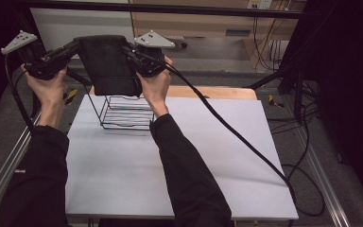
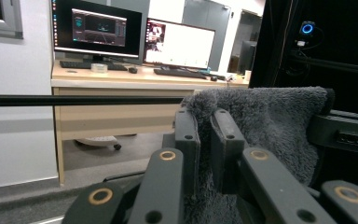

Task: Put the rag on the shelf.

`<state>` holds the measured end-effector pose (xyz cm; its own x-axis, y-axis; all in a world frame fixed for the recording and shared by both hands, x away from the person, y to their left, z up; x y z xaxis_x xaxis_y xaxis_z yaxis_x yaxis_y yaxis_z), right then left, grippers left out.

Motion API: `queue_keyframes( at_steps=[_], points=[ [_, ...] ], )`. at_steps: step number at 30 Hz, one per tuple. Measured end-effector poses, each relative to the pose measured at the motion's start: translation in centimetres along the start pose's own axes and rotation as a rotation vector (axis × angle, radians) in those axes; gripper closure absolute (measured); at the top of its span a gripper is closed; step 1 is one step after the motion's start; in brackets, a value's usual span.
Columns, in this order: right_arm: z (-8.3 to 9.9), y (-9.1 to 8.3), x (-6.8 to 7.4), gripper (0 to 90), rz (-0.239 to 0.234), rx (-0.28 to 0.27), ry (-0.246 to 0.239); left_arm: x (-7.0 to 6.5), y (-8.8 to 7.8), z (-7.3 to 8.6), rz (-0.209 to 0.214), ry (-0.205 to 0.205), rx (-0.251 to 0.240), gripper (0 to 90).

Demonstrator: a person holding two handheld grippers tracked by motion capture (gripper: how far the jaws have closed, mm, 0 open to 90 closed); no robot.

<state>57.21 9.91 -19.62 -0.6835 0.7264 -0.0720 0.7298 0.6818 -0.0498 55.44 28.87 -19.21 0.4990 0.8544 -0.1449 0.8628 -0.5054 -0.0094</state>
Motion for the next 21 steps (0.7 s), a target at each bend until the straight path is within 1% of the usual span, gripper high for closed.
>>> queue_keyframes(
  at_steps=[6,10,14,17,21],
  points=[
    [0.6,-0.5,0.5,79.2,-0.009,0.001,-0.009,-0.3,-0.8,0.6,0.011,0.019,-0.004,82.4],
    [0.7,-0.9,0.9,79.1,-0.012,0.000,-0.036,-0.5,-1.5,1.0,0.017,0.030,-0.013,82.4],
    [0.9,-1.1,1.6,79.1,-0.008,0.000,-0.068,-0.4,-2.0,1.5,0.015,0.026,-0.020,82.4],
    [1.1,-1.2,1.9,79.1,-0.003,0.004,-0.088,-0.5,-2.2,1.9,0.011,0.033,-0.019,82.4],
    [1.5,-1.5,2.2,79.0,-0.009,0.005,-0.083,-0.6,-2.6,2.5,0.012,0.037,-0.020,82.4]
  ],
)
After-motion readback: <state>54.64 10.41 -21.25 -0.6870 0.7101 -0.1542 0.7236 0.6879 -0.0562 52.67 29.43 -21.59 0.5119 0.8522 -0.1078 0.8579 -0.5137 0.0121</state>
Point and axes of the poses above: each handheld gripper's, and its own axes: y roughly forward along the jaws, z roughly out of its underside, x roughly to its left, the point moved 8 cm from there along y, roughly forward along the jaws, and after that the axes turned 1 degree about -y, right-handed, at the moved point
